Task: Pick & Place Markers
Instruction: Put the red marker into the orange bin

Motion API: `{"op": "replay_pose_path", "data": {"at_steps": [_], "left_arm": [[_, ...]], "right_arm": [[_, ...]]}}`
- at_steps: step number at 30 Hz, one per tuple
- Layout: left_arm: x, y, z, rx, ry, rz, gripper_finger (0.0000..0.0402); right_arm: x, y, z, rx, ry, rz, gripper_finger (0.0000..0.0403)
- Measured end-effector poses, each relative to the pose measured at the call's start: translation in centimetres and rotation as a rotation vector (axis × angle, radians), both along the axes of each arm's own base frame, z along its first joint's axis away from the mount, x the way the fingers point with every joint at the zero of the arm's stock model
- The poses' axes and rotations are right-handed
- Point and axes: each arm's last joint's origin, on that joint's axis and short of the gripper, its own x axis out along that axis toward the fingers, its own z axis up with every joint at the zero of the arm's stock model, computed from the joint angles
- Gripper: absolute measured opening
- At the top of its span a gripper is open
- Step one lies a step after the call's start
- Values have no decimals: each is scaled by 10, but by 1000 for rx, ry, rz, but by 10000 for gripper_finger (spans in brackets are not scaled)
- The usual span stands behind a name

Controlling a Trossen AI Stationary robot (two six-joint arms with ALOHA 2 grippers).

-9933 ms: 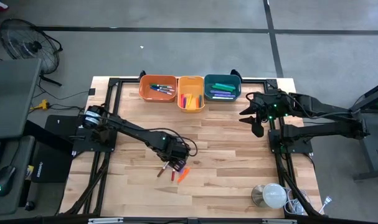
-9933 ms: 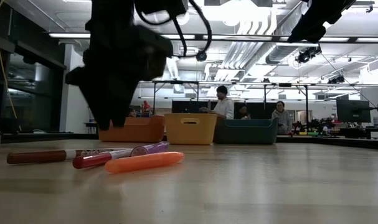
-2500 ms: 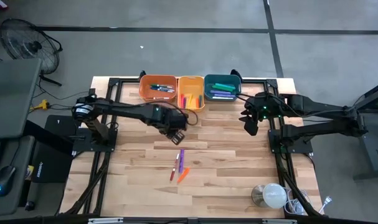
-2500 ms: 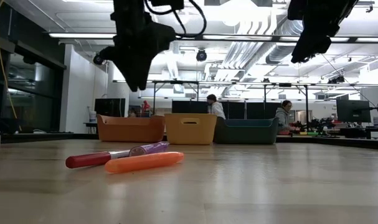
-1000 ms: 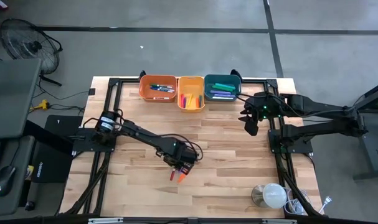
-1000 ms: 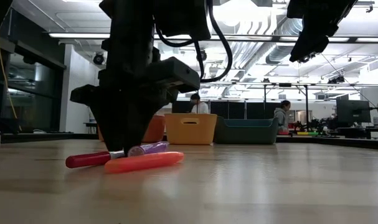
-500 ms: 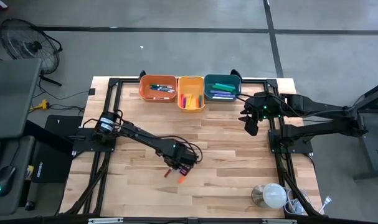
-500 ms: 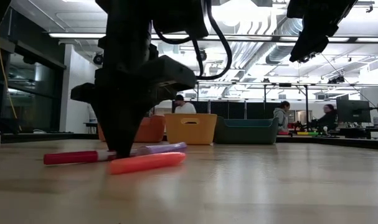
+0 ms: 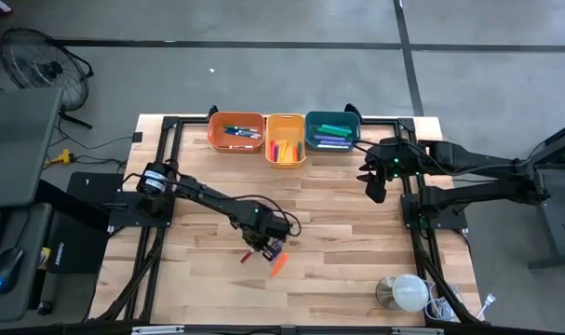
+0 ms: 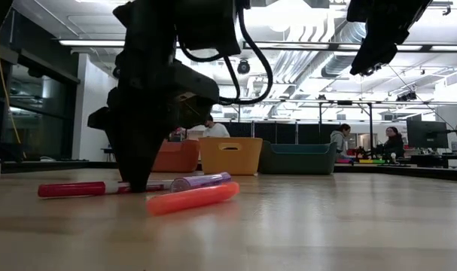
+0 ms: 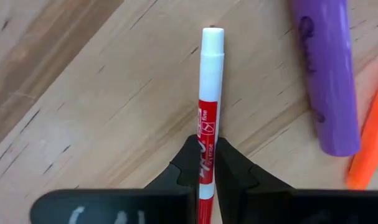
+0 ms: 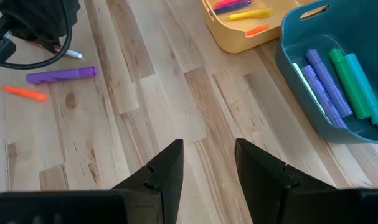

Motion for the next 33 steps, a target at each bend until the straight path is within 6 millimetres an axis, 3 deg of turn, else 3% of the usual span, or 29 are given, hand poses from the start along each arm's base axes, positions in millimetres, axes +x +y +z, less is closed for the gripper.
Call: {"op": "replay_pose_path", "data": {"at_steps": [8,20,27,33], "left_arm": [[0,25,11,21,2,-20,18],[8,51,50,234,101,-127,17],[12,87,76,301,162,-226,17],[11,134,96,358,204,-278,17]], "right_arm": [[0,0,0,-6,1,-4,134],[0,-1,0,-37,7,-3,134],[0,-1,0,-38,6,-6,134],[0,-1,1,-21,-5,-30,134]]}}
